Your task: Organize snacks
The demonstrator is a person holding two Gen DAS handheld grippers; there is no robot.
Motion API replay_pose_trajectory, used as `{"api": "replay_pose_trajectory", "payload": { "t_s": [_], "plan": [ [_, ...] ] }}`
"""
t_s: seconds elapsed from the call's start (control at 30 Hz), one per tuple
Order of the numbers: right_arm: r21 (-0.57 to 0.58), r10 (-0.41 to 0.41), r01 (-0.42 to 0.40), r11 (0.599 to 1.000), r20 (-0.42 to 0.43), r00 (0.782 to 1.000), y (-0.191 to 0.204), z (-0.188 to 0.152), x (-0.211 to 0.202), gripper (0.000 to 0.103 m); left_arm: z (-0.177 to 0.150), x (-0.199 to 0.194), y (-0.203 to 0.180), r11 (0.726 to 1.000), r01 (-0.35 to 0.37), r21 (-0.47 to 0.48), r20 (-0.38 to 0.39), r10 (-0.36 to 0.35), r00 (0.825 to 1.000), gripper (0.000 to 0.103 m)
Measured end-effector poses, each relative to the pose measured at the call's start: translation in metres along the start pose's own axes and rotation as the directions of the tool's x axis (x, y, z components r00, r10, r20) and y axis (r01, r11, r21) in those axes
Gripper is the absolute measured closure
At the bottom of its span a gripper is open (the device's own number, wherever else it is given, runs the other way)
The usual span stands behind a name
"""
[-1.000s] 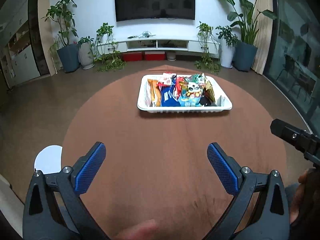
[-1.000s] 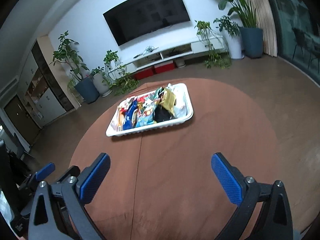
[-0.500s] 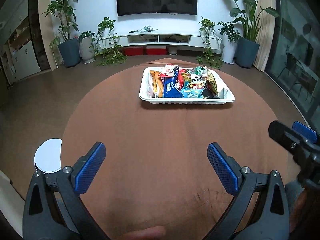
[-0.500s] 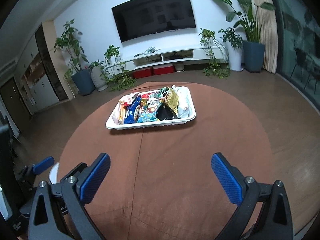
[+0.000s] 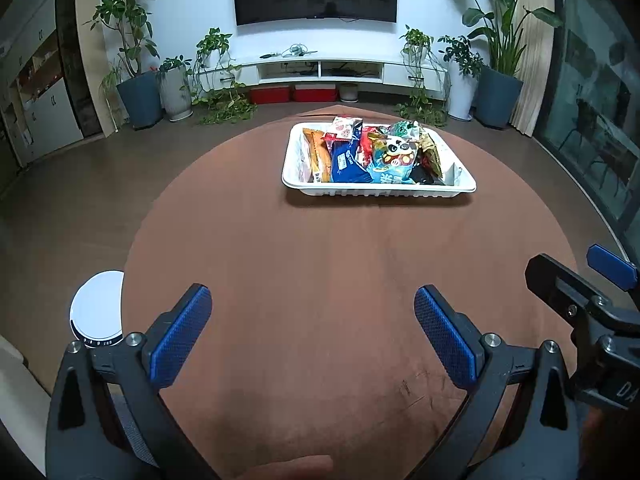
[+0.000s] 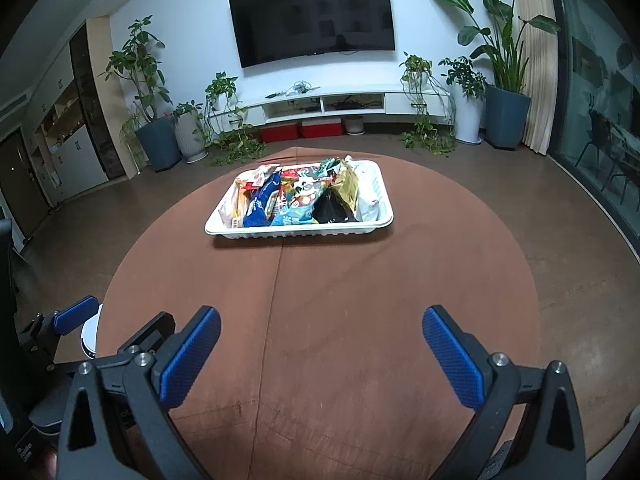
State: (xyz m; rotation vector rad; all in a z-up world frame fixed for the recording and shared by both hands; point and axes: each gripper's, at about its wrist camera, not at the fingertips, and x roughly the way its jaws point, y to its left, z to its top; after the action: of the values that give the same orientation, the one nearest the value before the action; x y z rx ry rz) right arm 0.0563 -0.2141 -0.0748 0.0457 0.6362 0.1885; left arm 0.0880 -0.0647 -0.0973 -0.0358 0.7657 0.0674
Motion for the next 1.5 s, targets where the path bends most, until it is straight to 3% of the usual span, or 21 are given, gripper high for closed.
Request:
{"api": "replay_pose_trajectory", "payload": {
  "t_s": [1.5],
  "plan": [
    [0.008,-0.008,0.008,1.000,-0.026,1.000,0.001,-0.005,0.003,0.000,-0.007,0.012,-0.003,1.000,-0.006,0.011,-0.019,0.006,1.000,0.000]
  ]
}}
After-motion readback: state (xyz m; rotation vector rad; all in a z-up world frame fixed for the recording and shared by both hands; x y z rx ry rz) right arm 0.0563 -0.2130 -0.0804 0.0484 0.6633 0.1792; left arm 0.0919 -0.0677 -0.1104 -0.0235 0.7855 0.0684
